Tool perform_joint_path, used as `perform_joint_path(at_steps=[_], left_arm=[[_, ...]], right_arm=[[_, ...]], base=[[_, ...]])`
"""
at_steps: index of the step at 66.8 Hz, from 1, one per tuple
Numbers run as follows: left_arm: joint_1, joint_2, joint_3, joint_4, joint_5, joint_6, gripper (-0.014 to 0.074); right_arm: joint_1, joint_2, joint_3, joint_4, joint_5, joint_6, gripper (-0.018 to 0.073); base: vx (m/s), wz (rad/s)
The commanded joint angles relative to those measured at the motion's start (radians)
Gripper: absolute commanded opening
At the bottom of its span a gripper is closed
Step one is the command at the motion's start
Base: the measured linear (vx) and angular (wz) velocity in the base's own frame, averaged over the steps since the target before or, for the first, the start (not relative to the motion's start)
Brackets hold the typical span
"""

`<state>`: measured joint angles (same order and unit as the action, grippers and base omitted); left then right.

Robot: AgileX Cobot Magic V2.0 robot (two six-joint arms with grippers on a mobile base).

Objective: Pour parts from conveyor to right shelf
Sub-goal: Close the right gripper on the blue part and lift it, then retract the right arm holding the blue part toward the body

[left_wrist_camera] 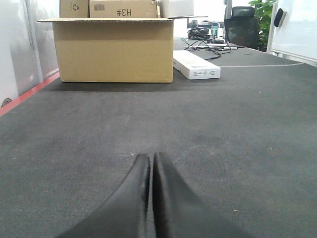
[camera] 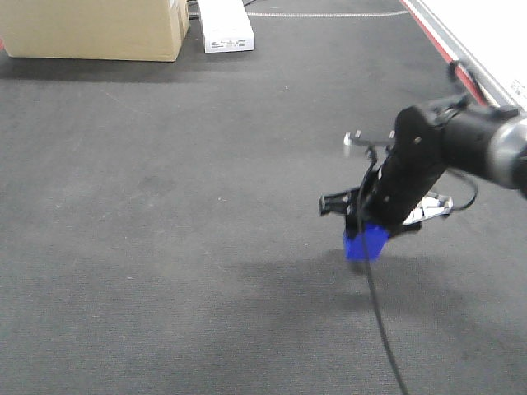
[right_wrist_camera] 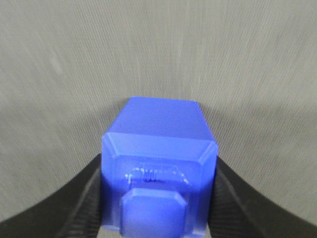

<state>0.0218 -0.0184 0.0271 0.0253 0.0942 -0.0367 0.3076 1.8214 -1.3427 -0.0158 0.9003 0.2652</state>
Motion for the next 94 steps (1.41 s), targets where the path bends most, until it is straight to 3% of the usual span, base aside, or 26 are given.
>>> perform_joint_path(at_steps=[1, 17, 26, 36, 60, 76, 94], left_arm=[[-0.006, -0.006, -0.020, -0.006, -0.071, -0.007, -0.0006], [-0.006, -0.006, -0.020, -0.006, -0.071, -0.007, -0.0006], [-0.006, -0.006, -0.020, -0.006, -0.071, -0.007, -0.0006], [-0.006, -0.006, -0.020, -0.006, -0.071, -0.007, -0.0006], [-0.006, -0.006, -0.020, -0.006, -0.071, -0.007, -0.0006], [-0.006, -0.006, -0.020, -0.006, -0.071, -0.007, -0.0006], [-0.006, -0.006, -0.020, -0.006, -0.071, -0.007, -0.0006]], right_arm=[[0.002, -0.106, -0.027, -0.065, -0.054, -0.002, -0.0010], [0.002, -0.263, -0.009, -0.128, -0.092, -0.040, -0.0009], [0.002, -0.391, 0.117, -0.129, -0.204, -0.056, -0.0009], [0.002, -0.575, 0.293, -0.128, -0.240, -0.056, -0.0009], [0.002, -1.205, 0.656, -0.116, -0.247, 0.002, -0.0009], [0.002, -1.633, 0.778, -0.136, -0.253, 0.002, -0.0008], [0.002, -1.760, 0.876, -0.198, -0.297, -0.099, -0.0008]], base=[[0.00, 0.00], [0.00, 0.00], [0.00, 0.00], [0.00, 0.00], [0.00, 0.00], [0.00, 0.00], [0.00, 0.00]])
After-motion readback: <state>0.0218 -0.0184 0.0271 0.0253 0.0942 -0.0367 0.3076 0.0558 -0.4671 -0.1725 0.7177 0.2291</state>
